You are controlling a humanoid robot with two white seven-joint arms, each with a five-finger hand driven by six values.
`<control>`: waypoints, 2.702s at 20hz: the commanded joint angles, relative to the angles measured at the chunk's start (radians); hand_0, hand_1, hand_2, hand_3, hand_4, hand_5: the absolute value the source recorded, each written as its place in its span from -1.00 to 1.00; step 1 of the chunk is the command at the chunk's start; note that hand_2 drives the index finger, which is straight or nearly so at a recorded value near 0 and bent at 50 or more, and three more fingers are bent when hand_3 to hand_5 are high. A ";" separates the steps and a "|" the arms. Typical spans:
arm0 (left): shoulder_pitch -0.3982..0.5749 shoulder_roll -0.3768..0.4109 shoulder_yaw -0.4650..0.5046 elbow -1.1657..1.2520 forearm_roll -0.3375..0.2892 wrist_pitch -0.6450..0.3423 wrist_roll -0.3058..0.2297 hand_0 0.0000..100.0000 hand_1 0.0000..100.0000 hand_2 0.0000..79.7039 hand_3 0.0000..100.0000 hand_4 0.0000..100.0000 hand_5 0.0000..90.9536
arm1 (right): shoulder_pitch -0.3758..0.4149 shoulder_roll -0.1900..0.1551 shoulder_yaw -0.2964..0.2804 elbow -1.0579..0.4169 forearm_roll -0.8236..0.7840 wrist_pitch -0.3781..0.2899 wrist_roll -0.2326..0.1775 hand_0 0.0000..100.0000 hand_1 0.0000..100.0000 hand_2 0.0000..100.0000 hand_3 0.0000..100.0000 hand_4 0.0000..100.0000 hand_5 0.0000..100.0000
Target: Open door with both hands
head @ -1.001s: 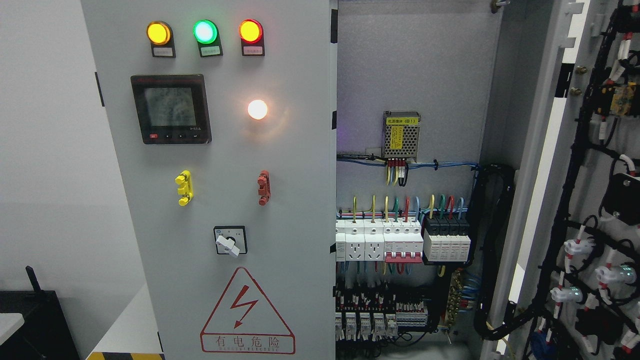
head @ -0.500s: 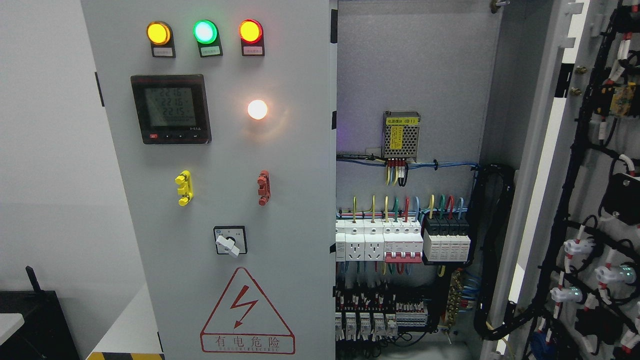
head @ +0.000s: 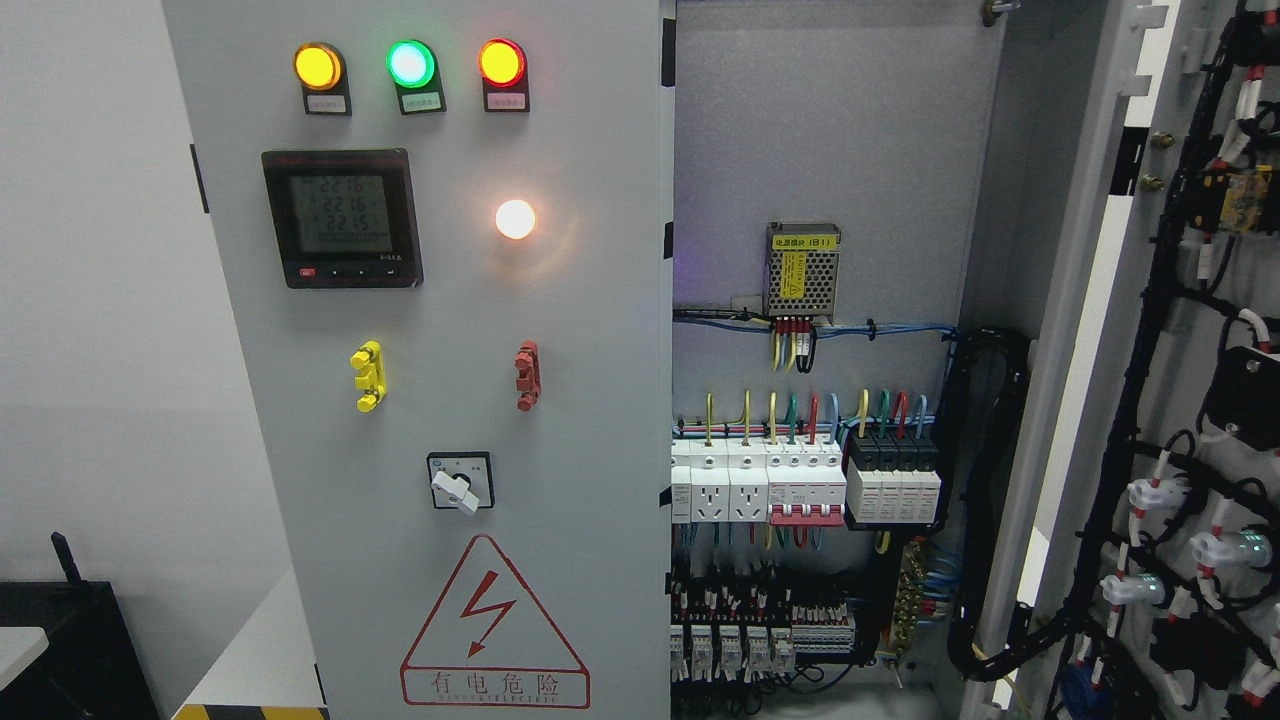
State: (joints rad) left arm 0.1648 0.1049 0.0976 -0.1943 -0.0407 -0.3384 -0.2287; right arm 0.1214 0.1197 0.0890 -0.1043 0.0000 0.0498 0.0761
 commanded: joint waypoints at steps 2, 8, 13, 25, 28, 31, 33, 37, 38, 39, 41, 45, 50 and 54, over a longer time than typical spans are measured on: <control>-0.054 -0.139 0.002 0.277 -0.038 0.130 0.008 -1.00 -1.00 -1.00 -1.00 -1.00 -1.00 | 0.000 0.000 0.000 0.000 -0.025 -0.001 0.001 -0.24 -1.00 -1.00 -1.00 -1.00 -1.00; -0.096 -0.140 -0.001 0.277 -0.083 0.171 0.008 -1.00 -1.00 -1.00 -1.00 -1.00 -1.00 | 0.000 0.000 0.000 0.000 -0.025 -0.001 0.001 -0.24 -1.00 -1.00 -1.00 -1.00 -1.00; -0.099 -0.143 0.008 0.248 -0.084 0.197 0.012 -1.00 -1.00 -1.00 -1.00 -1.00 -1.00 | 0.000 0.000 0.000 0.000 -0.025 -0.001 0.001 -0.24 -1.00 -1.00 -1.00 -1.00 -1.00; -0.099 -0.143 0.011 0.233 -0.077 0.187 0.072 -1.00 -1.00 -1.00 -1.00 -1.00 -1.00 | 0.029 -0.044 -0.003 -0.165 -0.026 -0.002 0.001 -0.24 -1.00 -1.00 -1.00 -1.00 -1.00; -0.097 -0.142 0.011 0.227 -0.074 0.185 0.069 -1.00 -1.00 -1.00 -1.00 -1.00 -1.00 | 0.085 -0.101 -0.005 -0.322 -0.029 -0.005 0.001 -0.24 -1.00 -1.00 -1.00 -1.00 -1.00; -0.097 -0.142 0.010 0.211 -0.074 0.183 0.066 -1.00 -1.00 -1.00 -1.00 -1.00 -1.00 | 0.153 -0.139 -0.005 -0.493 -0.029 -0.011 0.001 -0.24 -1.00 -1.00 -1.00 -1.00 -1.00; -0.097 -0.142 0.008 0.210 -0.074 0.183 0.066 -1.00 -1.00 -1.00 -1.00 -1.00 -1.00 | 0.214 -0.147 -0.014 -0.615 -0.029 -0.015 0.001 -0.24 -1.00 -1.00 -1.00 -1.00 -1.00; -0.099 -0.142 0.008 0.208 -0.076 0.183 0.066 -1.00 -1.00 -1.00 -1.00 -1.00 -1.00 | 0.351 -0.158 -0.023 -0.901 -0.029 -0.036 0.001 -0.24 -1.00 -1.00 -1.00 -1.00 -1.00; -0.102 -0.140 0.007 0.208 -0.076 0.183 0.066 -1.00 -1.00 -1.00 -1.00 -1.00 -1.00 | 0.383 -0.160 -0.023 -0.967 -0.029 -0.036 0.001 -0.24 -1.00 -1.00 -1.00 -1.00 -1.00; -0.108 -0.140 0.007 0.210 -0.076 0.183 0.066 -1.00 -1.00 -1.00 -1.00 -1.00 -1.00 | 0.418 -0.160 -0.023 -1.033 -0.029 -0.038 0.001 -0.24 -1.00 -1.00 -1.00 -1.00 -1.00; -0.116 -0.142 0.007 0.210 -0.076 0.183 0.066 -1.00 -1.00 -1.00 -1.00 -1.00 -1.00 | 0.501 -0.166 -0.018 -1.171 -0.029 -0.038 0.001 -0.24 -1.00 -1.00 -1.00 -1.00 -1.00; -0.123 -0.142 0.008 0.208 -0.074 0.183 0.066 -1.00 -1.00 -1.00 -1.00 -1.00 -1.00 | 0.616 -0.201 -0.003 -1.400 -0.029 -0.060 0.001 -0.24 -1.00 -1.00 -1.00 -1.00 -1.00; -0.123 -0.143 0.008 0.208 -0.074 0.183 0.066 -1.00 -1.00 -1.00 -1.00 -1.00 -1.00 | 0.691 -0.239 0.002 -1.558 -0.028 -0.119 0.001 -0.24 -1.00 -1.00 -1.00 -1.00 -1.00; -0.123 -0.143 0.008 0.210 -0.074 0.183 0.065 -1.00 -1.00 -1.00 -1.00 -1.00 -1.00 | 0.742 -0.288 0.058 -1.683 -0.029 -0.157 0.001 -0.24 -1.00 -1.00 -1.00 -1.00 -1.00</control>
State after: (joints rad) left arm 0.0436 -0.0363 0.1057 0.0026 -0.1153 -0.1551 -0.1636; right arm 0.7702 -0.0785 0.0928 -1.3307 0.0000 -0.0784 0.0760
